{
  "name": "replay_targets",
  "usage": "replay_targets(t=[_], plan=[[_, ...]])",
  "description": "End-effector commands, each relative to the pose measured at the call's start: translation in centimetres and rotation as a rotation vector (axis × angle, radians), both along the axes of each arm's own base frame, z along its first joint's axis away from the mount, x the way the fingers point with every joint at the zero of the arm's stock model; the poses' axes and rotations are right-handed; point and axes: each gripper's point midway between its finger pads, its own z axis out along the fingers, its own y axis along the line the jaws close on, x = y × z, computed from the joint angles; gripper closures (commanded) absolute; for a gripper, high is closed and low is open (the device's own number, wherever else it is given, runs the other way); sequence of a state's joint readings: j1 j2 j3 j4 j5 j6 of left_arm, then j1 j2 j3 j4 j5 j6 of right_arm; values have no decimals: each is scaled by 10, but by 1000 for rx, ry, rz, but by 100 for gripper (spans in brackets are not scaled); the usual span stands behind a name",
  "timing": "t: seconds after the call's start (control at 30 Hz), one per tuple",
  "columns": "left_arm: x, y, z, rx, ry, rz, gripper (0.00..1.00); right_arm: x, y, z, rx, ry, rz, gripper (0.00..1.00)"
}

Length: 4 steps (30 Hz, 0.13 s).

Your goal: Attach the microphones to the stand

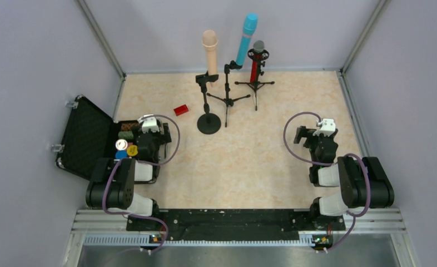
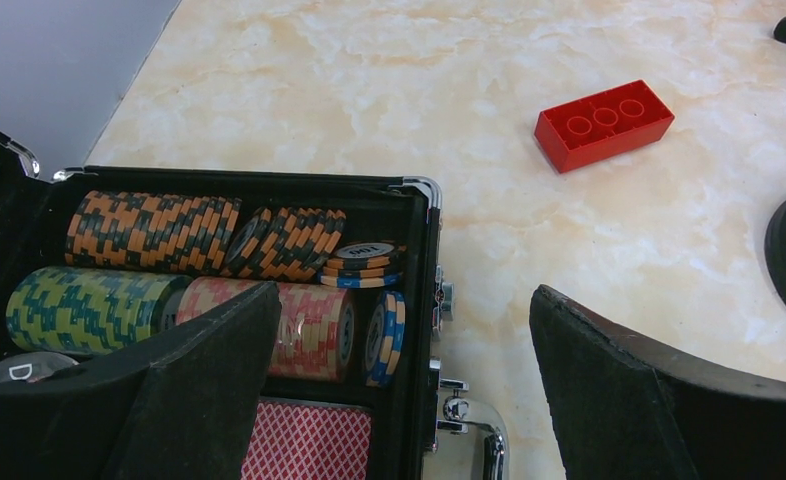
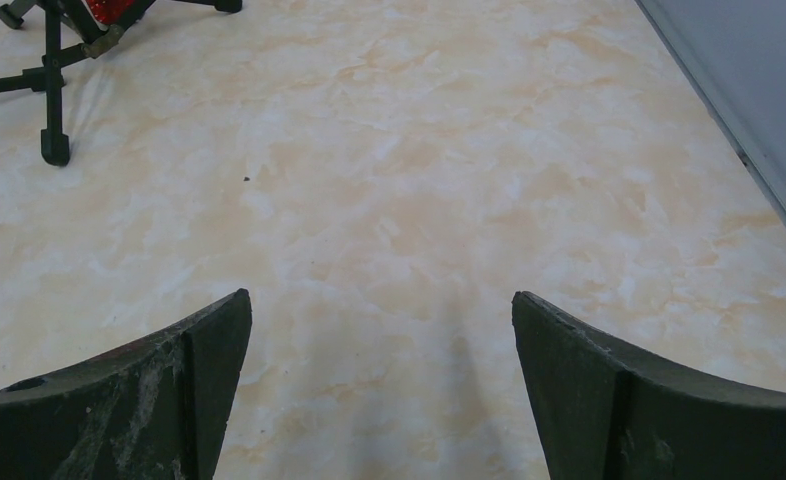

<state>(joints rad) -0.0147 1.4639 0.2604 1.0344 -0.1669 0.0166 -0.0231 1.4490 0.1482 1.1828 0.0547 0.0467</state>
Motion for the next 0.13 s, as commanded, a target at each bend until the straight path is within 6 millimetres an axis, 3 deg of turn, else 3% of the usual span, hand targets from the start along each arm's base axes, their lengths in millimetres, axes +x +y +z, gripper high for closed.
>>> replay_targets(t=[0.0, 0.1], plan=[[12, -1, 21, -16, -66, -9, 1, 11, -1, 21, 8, -71, 2, 1], [11, -2, 21, -17, -67, -13, 1, 11, -1, 21, 8, -70, 3, 1]])
